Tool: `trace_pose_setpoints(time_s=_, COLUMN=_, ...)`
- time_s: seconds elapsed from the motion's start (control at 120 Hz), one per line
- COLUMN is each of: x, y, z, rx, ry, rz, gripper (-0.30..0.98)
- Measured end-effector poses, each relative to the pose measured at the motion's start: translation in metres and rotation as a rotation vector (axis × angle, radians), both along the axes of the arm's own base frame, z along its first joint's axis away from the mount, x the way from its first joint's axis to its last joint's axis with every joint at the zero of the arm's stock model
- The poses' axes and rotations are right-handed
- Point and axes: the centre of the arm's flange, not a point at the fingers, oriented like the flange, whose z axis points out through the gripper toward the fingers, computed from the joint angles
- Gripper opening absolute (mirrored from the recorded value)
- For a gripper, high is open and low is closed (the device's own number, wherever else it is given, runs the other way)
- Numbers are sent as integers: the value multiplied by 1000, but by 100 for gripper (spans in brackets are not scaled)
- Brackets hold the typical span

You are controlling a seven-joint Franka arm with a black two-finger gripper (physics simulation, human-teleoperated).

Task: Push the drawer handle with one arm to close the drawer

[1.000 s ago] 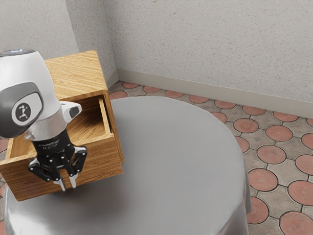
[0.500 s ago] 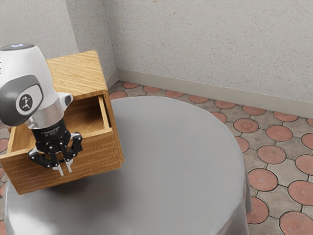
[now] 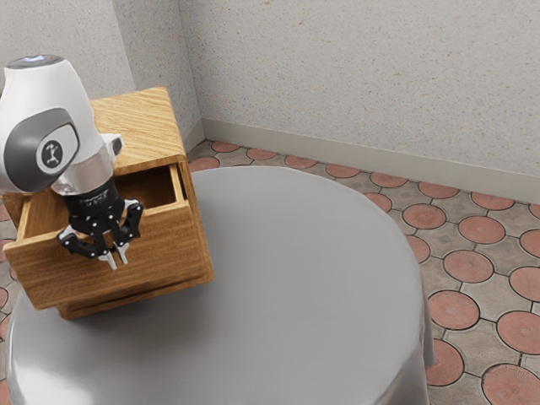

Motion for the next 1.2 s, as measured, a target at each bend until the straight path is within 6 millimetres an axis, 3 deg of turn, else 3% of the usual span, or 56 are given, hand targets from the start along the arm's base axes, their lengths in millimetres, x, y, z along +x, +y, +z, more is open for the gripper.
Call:
trace_pose_setpoints(time_s=0.442, x=57, y=57, z=8, rx=-12, ry=-10, rz=51, gripper=-2)
trace_pose_setpoints(time_s=0.767, x=84, y=89, z=-1, rx=-6, ry=-16, rz=75, gripper=-2)
trace_pose_setpoints(time_s=0.95, x=90, y=106, z=-7, rx=0, ry=-15, rz=91, gripper=-2)
trace_pose_setpoints(time_s=1.058, x=91, y=103, z=-5, rx=11, ry=-21, rz=80, gripper=0)
trace_pose_setpoints(time_s=1.2, x=76, y=56, z=25, rx=6, ry=-17, rz=31, gripper=12)
